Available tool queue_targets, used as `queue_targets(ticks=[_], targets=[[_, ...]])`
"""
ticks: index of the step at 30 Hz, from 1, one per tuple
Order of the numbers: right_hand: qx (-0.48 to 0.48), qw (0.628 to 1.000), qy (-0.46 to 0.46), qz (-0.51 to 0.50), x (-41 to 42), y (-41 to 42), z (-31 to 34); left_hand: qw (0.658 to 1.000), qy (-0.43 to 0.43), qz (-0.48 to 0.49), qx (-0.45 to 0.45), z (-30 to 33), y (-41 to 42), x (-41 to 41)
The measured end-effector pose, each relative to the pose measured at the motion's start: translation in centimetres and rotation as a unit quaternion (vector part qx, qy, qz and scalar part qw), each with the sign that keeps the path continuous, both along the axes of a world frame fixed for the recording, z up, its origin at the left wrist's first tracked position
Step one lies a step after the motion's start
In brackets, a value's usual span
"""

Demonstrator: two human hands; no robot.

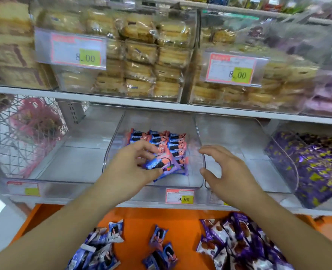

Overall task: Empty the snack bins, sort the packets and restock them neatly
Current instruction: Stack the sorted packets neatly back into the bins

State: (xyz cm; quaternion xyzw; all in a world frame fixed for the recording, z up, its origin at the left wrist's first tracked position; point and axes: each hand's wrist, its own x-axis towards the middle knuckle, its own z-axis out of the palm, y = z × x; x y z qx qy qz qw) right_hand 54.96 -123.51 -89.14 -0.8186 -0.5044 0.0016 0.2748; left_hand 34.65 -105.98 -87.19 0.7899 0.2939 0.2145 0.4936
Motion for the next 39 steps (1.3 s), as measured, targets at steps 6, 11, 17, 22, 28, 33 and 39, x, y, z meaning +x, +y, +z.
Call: queue_targets(ticks=[6,11,17,22,28,33,39], targets=[[0.009,1.0,0.019,0.02,0.6,-0.2,-0.4,0.963,0.14,-0.098,0.206,-3.7,1.9,8.3],[0.014,0.999,0.03,0.025,1.0,-0.2,-0.5,0.916,0.201,-0.125,0.324,-5.8,3.2,10.9],[0.024,0.999,0.038,0.029,1.2,-0.1,-0.5,0.903,0.179,-0.13,0.367,-7.1,4.0,11.9],[0.033,0.998,0.03,0.035,1.2,-0.1,-0.7,0.904,0.161,-0.128,0.375,-7.5,3.6,12.1],[0.031,0.999,0.03,0.033,0.9,-0.1,-0.8,0.912,0.167,-0.124,0.354,-7.4,3.5,11.6],[0.017,0.999,0.018,0.025,0.4,0.0,-0.8,0.921,0.165,-0.136,0.325,-7.0,3.4,10.9],[-0.012,0.999,-0.034,0.014,-0.5,-1.1,-0.3,0.965,0.07,-0.083,0.241,-4.4,0.9,6.6]])
